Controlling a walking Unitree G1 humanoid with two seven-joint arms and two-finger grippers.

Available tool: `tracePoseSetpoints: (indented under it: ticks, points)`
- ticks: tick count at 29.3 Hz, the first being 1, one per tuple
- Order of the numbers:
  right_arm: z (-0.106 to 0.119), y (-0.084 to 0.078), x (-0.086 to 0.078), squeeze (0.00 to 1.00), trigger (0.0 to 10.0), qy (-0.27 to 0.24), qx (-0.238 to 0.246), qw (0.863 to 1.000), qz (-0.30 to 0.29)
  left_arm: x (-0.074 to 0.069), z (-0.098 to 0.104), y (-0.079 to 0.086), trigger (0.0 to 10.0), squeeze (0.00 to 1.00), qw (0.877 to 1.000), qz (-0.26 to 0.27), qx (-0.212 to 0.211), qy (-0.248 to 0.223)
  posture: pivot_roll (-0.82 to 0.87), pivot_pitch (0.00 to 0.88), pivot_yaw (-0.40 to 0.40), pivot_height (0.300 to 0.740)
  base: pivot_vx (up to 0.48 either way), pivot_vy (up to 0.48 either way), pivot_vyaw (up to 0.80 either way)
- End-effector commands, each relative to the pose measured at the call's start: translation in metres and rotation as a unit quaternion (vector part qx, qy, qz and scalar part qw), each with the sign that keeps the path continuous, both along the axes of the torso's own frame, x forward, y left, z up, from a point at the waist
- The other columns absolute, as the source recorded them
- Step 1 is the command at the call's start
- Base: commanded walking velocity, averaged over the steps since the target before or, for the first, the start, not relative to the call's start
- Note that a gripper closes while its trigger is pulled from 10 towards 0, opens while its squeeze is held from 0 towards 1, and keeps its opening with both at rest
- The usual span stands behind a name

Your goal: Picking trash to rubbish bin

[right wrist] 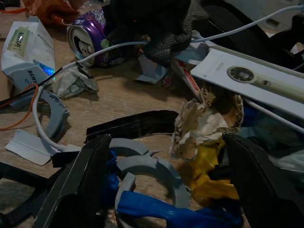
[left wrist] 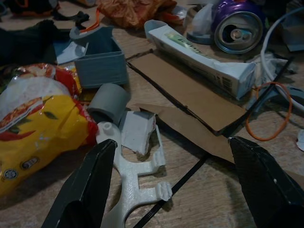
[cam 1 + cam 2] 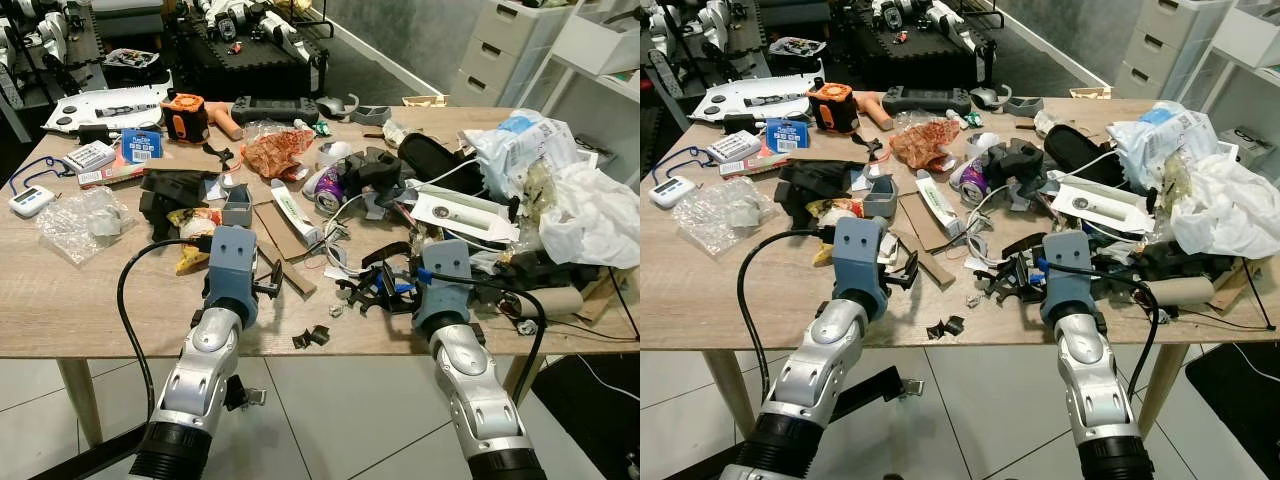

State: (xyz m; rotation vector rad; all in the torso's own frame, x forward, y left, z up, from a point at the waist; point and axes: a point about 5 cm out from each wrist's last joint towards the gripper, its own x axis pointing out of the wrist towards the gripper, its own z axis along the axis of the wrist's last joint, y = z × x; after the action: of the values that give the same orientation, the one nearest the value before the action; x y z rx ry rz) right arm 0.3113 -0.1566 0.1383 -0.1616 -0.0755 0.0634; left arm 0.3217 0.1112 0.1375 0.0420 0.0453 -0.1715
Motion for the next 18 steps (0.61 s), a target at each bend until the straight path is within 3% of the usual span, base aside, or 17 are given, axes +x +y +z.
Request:
tracePoseSetpoints:
  ticks: [1, 4, 6, 18]
  points:
    - [-0.0017, 0.0021, -0.0033, 0.0, 10.0, 0.0, -0.001, 1.0, 0.004, -0.0027, -0.0036, 0.0015, 10.0, 0.0, 1.0, -0.006, 0.024, 0.001, -0.03, 0.138, 0.008, 0.74, 0.0, -0.48, 0.0]
    - [-0.0017, 0.0031, -0.0032, 0.0, 10.0, 0.0, -0.002, 1.0, 0.005, -0.0032, -0.0056, 0.0004, 10.0, 0.0, 1.0, -0.004, 0.021, 0.004, -0.04, 0.132, 0.007, 0.74, 0.0, -0.48, 0.0]
    - [-0.0016, 0.004, -0.0032, 0.0, 10.0, 0.0, -0.002, 1.0, 0.007, -0.003, -0.0079, 0.0023, 10.0, 0.0, 1.0, 0.008, -0.009, 0.019, -0.04, 0.132, 0.007, 0.74, 0.0, 0.0, 0.0]
    - [0.0025, 0.0091, -0.0037, 0.0, 10.0, -0.009, -0.001, 0.999, 0.033, -0.002, -0.0043, 0.0047, 10.0, 0.0, 1.0, 0.011, -0.003, 0.001, -0.04, 0.118, 0.009, 0.74, 0.0, 0.0, 0.0]
